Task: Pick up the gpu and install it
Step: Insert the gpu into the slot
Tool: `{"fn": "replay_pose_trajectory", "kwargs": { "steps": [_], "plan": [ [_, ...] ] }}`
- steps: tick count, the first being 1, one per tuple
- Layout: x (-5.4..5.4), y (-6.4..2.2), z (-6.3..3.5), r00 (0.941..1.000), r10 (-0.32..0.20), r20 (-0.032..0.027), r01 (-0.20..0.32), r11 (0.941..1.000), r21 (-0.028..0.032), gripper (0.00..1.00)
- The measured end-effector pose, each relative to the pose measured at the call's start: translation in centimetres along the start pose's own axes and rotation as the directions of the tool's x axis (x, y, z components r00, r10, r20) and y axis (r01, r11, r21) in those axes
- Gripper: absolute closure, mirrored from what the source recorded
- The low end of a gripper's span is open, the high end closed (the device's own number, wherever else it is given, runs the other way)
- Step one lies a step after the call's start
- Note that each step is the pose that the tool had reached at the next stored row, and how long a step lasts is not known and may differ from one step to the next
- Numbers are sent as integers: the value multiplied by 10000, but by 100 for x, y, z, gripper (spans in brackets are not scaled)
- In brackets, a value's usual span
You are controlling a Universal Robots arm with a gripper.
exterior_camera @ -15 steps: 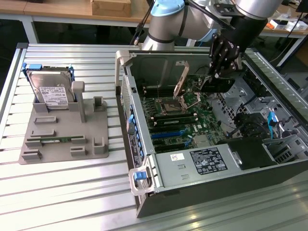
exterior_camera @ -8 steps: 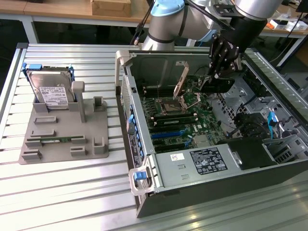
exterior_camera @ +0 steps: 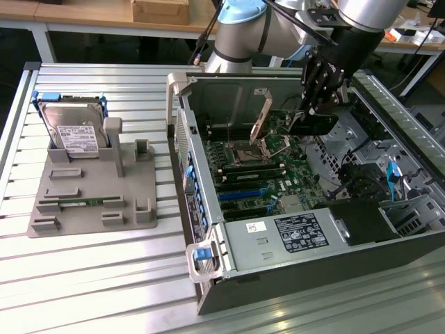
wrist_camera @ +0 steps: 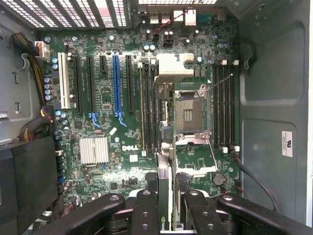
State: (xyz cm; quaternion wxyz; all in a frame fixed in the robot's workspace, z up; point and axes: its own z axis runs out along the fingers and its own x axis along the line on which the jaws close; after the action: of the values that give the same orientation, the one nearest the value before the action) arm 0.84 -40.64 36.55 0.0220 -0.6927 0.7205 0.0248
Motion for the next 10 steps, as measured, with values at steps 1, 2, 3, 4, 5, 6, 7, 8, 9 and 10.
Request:
{"fn": "replay_pose_trajectory", "kwargs": {
  "steps": [1,2,3,4,5,6,7,8,9,10],
  "plan": [
    [0,0,3,10000,0,1,0,10000,0,75],
    [1,1,7,10000,0,1,0,10000,0,75],
    [1,1,10,10000,0,1,0,10000,0,75],
    [1,1,12,10000,0,0,0,10000,0,75],
    [2,2,15,10000,0,1,0,10000,0,75],
    [2,2,17,10000,0,1,0,10000,0,75],
    [7,10,50,10000,0,1,0,10000,0,75],
    [7,12,54,10000,0,1,0,10000,0,75],
    [8,13,59,10000,0,1,0,10000,0,75],
    [9,17,65,10000,1,1,-1,10000,0,75]
  ]
}}
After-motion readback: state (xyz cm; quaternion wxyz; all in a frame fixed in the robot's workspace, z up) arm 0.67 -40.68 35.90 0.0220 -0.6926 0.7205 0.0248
